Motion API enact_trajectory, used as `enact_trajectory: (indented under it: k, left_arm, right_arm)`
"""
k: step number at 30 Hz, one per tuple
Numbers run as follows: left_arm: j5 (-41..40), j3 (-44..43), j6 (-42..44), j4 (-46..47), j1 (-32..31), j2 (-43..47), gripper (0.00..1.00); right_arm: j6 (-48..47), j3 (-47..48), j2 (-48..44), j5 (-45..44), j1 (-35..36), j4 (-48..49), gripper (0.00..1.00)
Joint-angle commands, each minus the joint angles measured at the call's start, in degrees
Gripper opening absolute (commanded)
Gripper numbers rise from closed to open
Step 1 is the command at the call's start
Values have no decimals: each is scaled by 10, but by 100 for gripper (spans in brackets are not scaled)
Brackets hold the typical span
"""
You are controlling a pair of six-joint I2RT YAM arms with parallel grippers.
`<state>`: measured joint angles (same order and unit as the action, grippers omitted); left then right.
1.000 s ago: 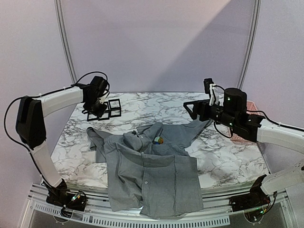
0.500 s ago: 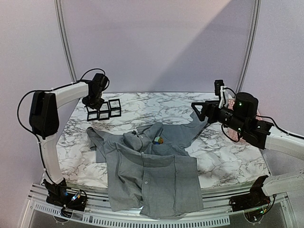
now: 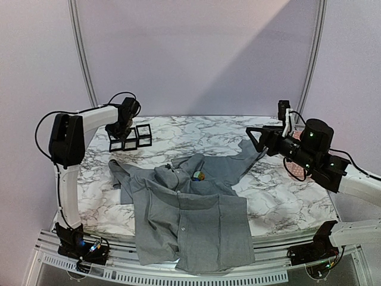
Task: Remove the brooch from the garment
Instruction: Place the brooch in the brooch box.
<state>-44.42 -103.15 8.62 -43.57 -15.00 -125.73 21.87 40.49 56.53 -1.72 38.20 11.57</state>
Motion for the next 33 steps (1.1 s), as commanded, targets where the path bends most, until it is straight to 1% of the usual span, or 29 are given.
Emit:
enact_trajectory:
  k: [1, 9, 12, 24, 28, 33]
  left_arm:
    - [3, -2, 8, -1, 16, -15, 0]
    - [-4, -1, 18, 0, 17, -34, 0]
    - [-2, -2, 20, 2, 17, -40, 3]
    - [-1, -6, 18, 0, 20, -57, 4]
    - [0, -6, 17, -1, 20, -60, 8]
    - [2, -7, 14, -1, 21, -64, 15]
  right_arm:
    - [9, -8, -3, -8, -4, 4, 88]
    - [11, -3, 7, -6, -4, 4, 88]
    - [13, -3, 9, -6, -4, 5, 88]
    - [16, -8, 3, -8, -4, -2, 88]
    - [18, -9, 3, -6, -4, 0, 88]
    - [20, -10, 6, -4, -4, 4, 88]
